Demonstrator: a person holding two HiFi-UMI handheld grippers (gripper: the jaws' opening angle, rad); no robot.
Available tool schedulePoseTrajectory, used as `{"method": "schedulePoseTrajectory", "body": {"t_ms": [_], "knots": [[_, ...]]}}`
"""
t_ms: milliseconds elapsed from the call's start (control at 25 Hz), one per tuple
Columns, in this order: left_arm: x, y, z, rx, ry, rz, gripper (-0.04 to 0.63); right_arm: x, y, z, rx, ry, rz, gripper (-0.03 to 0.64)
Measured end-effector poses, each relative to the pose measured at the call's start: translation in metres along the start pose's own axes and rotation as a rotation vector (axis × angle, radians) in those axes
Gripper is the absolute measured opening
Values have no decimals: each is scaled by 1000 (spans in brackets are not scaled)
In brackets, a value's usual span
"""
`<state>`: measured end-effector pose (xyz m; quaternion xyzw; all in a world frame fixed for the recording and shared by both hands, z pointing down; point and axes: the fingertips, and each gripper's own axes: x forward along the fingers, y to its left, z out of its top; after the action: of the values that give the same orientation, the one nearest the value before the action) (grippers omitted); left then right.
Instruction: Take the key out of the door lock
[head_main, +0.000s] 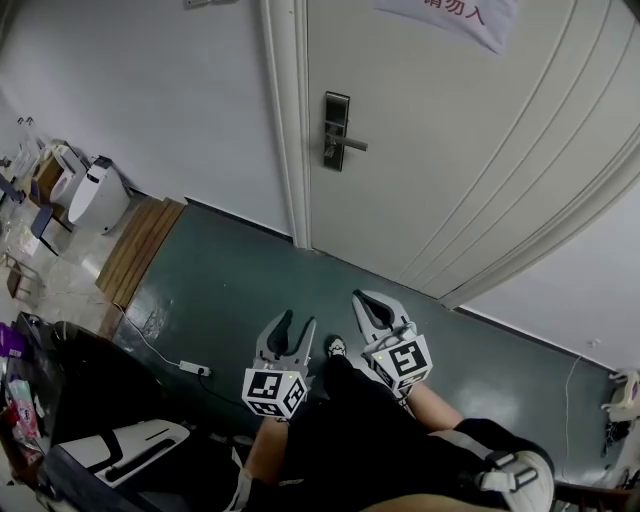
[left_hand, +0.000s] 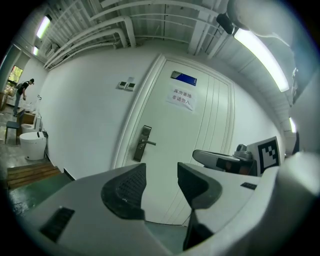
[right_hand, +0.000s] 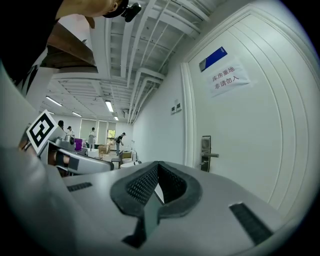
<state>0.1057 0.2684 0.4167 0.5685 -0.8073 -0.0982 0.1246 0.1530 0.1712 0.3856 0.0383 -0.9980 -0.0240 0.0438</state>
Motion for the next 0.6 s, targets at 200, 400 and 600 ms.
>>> {"method": "schedulePoseTrajectory", "body": {"t_ms": [200,400,600], "knots": [[49,24,26,16,-15,-10,186,51,-34,10,-2,-15,16,8],[93,40,43,-12,-13,-9,186,94,-71,18,22,-17,34,8],[133,57,52,-20,9,15,187,125,-106,22,49,-17,35,8]]}}
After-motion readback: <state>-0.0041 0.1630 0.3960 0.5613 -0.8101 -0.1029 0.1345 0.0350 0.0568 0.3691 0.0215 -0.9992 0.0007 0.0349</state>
